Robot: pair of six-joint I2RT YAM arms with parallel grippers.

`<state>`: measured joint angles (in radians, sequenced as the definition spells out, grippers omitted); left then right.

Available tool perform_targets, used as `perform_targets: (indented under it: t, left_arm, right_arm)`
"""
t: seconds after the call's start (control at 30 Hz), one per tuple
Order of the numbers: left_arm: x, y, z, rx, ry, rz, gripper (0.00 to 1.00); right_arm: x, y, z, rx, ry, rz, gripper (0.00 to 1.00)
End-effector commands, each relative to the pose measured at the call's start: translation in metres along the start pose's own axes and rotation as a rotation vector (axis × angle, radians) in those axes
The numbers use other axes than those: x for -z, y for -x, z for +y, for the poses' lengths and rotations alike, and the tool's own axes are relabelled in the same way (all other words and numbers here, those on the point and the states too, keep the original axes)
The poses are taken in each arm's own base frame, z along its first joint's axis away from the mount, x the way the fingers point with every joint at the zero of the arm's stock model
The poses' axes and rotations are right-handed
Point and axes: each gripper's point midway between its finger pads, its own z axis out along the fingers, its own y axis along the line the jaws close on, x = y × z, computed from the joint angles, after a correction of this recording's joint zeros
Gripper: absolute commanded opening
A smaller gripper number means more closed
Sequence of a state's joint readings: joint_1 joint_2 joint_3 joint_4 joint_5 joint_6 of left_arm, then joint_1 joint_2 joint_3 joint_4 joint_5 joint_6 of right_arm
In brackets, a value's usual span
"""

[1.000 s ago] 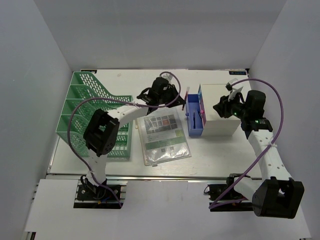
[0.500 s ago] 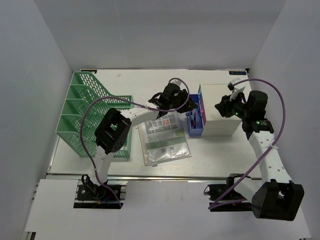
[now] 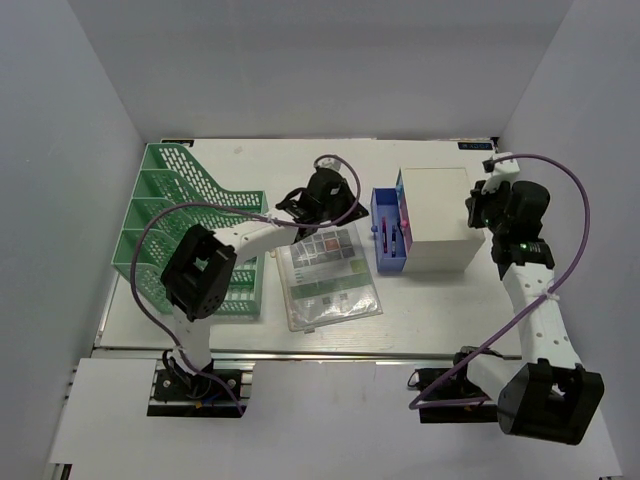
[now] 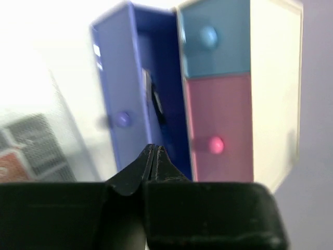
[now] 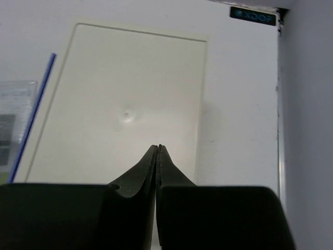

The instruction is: Organize the desk

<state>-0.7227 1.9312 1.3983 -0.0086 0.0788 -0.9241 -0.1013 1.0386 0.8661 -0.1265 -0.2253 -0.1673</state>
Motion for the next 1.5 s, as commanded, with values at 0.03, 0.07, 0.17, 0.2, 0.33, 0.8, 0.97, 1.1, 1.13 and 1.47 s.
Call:
perform_targets:
  t: [0.03, 0.07, 0.17, 0.2, 0.33, 0.8, 0.97, 1.1, 1.13, 1.47]
  left_arm:
    - [0.013, 0.022, 0.025, -0.102, 0.123, -0.075, 0.2]
    - [0.012, 0.02, 0.027, -0.108, 0.132, -0.067, 0.25]
    - [-0.005, 0.013, 0.034, -0.127, 0.154, -0.019, 0.35]
    - [-0.01, 0.008, 0.037, -0.13, 0.161, 0.006, 0.35]
    - [-0.036, -0.014, 0.052, -0.125, 0.167, 0.094, 0.36]
    - [-0.077, -0.027, 0.032, -0.155, 0.043, 0.206, 0.36]
    - [-0.084, -0.041, 0.022, -0.156, -0.035, 0.25, 0.35]
    - [-0.092, -0.051, 0.013, -0.153, -0.082, 0.288, 0.35]
    - [-0.094, -0.049, 0.007, -0.154, -0.101, 0.287, 0.35]
    - [-0.111, -0.05, -0.014, -0.109, -0.187, 0.321, 0.35]
  right_arm:
    - [-0.002, 0.012, -0.044, -0.002, -0.194, -0.011, 0.0]
    - [-0.002, 0.011, -0.048, 0.003, -0.21, -0.007, 0.0]
    - [-0.002, 0.005, -0.065, 0.008, -0.267, 0.019, 0.0]
    - [-0.002, 0.007, -0.07, 0.013, -0.28, 0.02, 0.0]
    - [-0.008, 0.0, -0.086, 0.016, -0.327, 0.056, 0.0]
    - [-0.055, -0.042, -0.09, 0.008, -0.178, 0.244, 0.08]
    - [-0.063, -0.057, -0.057, -0.002, 0.023, 0.285, 0.16]
    - [-0.064, -0.062, -0.039, -0.017, 0.142, 0.308, 0.18]
    - [-0.065, -0.063, -0.035, -0.021, 0.16, 0.313, 0.18]
    - [-0.064, -0.068, -0.033, -0.032, 0.168, 0.327, 0.19]
